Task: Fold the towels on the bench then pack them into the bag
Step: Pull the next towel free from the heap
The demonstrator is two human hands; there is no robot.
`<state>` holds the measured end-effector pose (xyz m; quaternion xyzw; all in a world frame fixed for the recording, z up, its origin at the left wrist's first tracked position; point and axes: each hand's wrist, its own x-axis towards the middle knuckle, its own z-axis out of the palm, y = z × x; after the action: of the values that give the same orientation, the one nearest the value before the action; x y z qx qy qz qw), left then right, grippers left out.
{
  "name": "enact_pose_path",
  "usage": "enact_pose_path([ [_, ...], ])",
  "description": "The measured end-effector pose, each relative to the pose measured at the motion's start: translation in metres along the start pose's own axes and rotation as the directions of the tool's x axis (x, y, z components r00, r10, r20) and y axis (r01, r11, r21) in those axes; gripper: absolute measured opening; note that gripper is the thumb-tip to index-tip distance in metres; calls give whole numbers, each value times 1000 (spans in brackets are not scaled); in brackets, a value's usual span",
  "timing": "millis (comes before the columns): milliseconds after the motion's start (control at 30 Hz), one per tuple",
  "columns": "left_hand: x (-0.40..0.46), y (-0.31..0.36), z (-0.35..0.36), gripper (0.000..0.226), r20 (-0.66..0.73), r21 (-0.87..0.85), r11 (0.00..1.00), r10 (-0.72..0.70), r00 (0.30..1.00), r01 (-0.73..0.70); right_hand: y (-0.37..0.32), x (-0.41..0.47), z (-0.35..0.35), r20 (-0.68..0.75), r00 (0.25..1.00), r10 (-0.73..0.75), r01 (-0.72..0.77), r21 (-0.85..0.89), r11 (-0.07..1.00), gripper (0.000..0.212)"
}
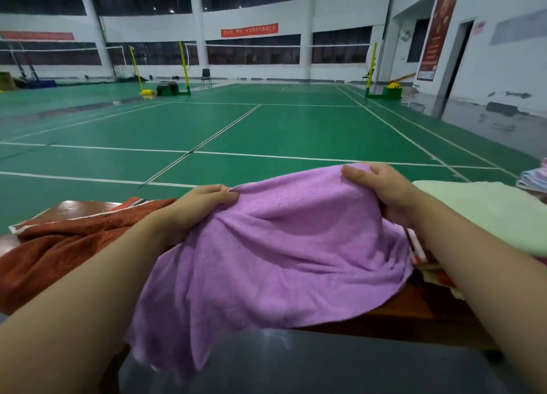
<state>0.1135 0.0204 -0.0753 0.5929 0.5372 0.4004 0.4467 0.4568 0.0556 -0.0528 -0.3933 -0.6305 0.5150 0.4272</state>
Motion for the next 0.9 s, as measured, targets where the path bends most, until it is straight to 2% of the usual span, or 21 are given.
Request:
enact_pose_path([
  [100, -4, 16, -5, 57, 127, 42, 999, -19, 992, 13, -19, 4, -7, -80, 995, -54, 52, -34, 998, 50],
  [167, -11, 26, -7, 64, 211, 92, 995, -59, 976, 40, -35, 4, -14, -131, 989, -65, 59, -47, 997, 36],
  [233, -16, 30, -14, 60, 269, 36, 994, -105, 957, 98, -48, 4, -27, -179, 981, -76, 75, -15, 997, 29],
  [267, -19, 32, -18, 51, 304, -39, 988, -130, 944, 149, -53, 3, -32, -202, 976, -76, 79, 7, 997, 30],
  [333, -19, 33, -26, 39, 314, -159, 963, -162, 935, 220, -58, 1, -43, -253, 966, -44, 53, 30, 998, 44],
  [433, -11, 29, -37, 46, 160, -224, 968, -80, 984, 115, -53, -3, -53, -353, 935, -12, -29, -111, 993, 65],
  [500, -5, 26, -41, 65, 65, -165, 986, -24, 998, 35, -46, -5, -59, -372, 925, -78, -62, -349, 935, 66],
  [533, -4, 25, -41, 68, 13, -65, 998, 6, 1000, -5, -43, -6, -60, -370, 922, -114, -83, -478, 875, 65],
  [567, 0, 23, -43, 60, -38, 68, 996, 66, 997, -63, -41, -6, -61, -360, 921, -147, -102, -588, 803, 64],
  [633, 12, 19, -48, 29, -153, 384, 909, 234, 960, -160, -39, -7, -61, -330, 926, -184, -112, -705, 700, 60],
  [667, 17, 19, -52, 20, -198, 486, 857, 299, 933, -172, -41, -8, -60, -312, 932, -183, -107, -721, 685, 58],
  [733, 18, 20, -60, 18, -260, 544, 823, 350, 900, -163, -42, -10, -62, -297, 941, -164, -96, -697, 710, 52],
  [800, 13, 19, -68, 31, -294, 563, 821, 304, 906, -92, -44, -13, -67, -347, 926, -151, -111, -631, 768, 59],
  [900, 5, 13, -78, 41, -349, 531, 846, 171, 921, 44, -47, -16, -80, -513, 841, -169, -122, -485, 866, 51],
])
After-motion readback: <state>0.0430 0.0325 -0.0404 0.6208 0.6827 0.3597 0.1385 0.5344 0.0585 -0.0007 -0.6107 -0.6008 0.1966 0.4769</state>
